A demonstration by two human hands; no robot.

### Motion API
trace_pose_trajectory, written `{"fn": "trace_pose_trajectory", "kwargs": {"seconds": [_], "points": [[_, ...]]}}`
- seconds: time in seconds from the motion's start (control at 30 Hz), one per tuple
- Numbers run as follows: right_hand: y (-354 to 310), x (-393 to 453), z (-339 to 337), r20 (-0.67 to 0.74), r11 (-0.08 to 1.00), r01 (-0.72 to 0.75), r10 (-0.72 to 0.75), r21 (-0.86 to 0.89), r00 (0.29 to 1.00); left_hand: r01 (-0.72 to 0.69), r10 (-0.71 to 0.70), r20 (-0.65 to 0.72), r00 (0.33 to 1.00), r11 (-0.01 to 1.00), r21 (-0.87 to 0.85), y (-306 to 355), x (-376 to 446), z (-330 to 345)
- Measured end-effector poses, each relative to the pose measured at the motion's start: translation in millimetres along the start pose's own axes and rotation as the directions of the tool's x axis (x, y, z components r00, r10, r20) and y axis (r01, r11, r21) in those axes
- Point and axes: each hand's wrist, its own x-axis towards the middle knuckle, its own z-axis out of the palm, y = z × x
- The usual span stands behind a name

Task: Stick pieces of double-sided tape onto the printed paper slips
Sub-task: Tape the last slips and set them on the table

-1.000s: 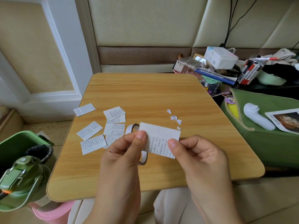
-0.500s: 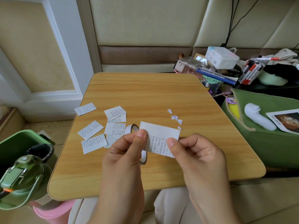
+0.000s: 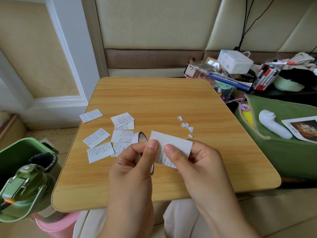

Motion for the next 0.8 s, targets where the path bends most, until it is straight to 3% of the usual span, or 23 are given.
{"fn": "trace_pose_trajectory", "kwargs": {"seconds": [0.13,0.27,0.43,0.57,0.73,0.8], "points": [[6,1,-3,-0.002,0.998,0.01,-0.01,-0.069,1.0,-0.024,0.024,0.018,1.0,1.0,-0.007,-3,3,-1],[8,5,-4,-0.027,0.999,0.012,-0.014,-0.046,1.0,-0.106,0.097,0.066,0.993,0.983,0.147,-6,4,-3],[9,12,-13,0.046,0.99,-0.016,0.022,-0.141,0.999,-0.024,-0.029,0.21,0.977,0.97,0.244,-9,19,-11],[8,15,-18,0.074,0.985,-0.038,0.051,-0.168,0.996,-0.044,-0.061,0.312,0.948,0.947,0.319,-8,27,-18],[16,19,-16,0.043,0.977,-0.044,0.055,-0.209,0.998,-0.09,-0.019,0.276,0.961,0.923,0.375,-9,26,-14],[26,24,-18,0.019,0.963,-0.058,0.065,-0.263,0.998,-0.202,0.069,0.266,0.961,0.833,0.514,-13,32,-17]]}}
